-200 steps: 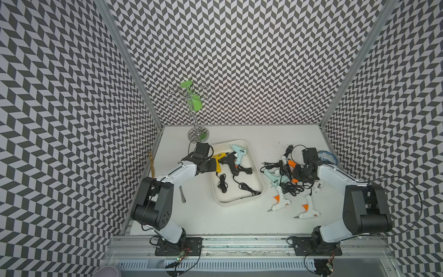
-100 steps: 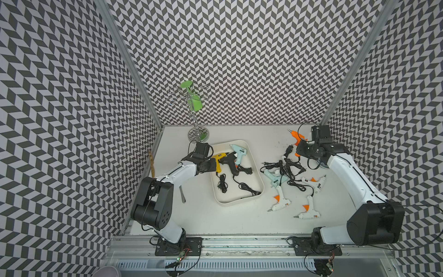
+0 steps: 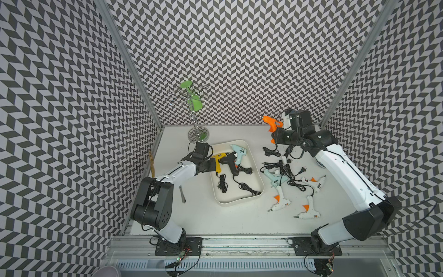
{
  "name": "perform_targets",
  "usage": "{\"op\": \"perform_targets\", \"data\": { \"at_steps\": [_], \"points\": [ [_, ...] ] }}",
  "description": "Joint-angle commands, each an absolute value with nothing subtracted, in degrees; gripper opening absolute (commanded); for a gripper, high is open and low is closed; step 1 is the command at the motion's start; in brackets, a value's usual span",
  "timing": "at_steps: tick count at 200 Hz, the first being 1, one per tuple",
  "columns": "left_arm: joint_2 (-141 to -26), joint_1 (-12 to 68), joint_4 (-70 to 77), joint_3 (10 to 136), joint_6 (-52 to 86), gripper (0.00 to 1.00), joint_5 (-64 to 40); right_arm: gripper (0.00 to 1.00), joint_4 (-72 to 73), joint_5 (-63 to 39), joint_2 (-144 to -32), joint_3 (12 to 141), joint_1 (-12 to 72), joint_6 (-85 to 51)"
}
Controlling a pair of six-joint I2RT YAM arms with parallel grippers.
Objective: Put the hot melt glue gun into the storage box
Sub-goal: Pick up the hot melt adhesive gun from the center of the board, then place the hot melt adhesive gun in the storage box.
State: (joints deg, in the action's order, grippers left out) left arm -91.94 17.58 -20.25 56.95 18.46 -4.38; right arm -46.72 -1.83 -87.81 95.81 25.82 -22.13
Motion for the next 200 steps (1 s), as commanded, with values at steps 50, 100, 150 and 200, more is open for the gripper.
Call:
{"op": "perform_targets", "data": {
  "at_steps": [50, 100, 150, 200],
  "points": [
    [-91.8, 17.3, -19.1, 57.2, 17.8, 0.46, -4.4, 0.05, -40.1, -5.2, -99.8, 97.3, 35.7, -23.8],
    [-91.9, 17.3, -18.9, 57.0, 17.8, 0.46, -4.3, 0.05, -36.8, -3.5, -109.9, 91.1, 35.8, -22.9],
    [-92.1, 17.2, -19.0, 56.9, 17.7, 0.46, -4.4, 0.07, -36.0, -2.7, -116.1, 90.1, 35.7, -21.9],
    [-92.8, 17.3, -19.2, 57.1, 17.6, 0.46, -4.6, 0.32, -40.8, -0.6, -122.0, 95.6, 35.8, -21.1]
  ]
}}
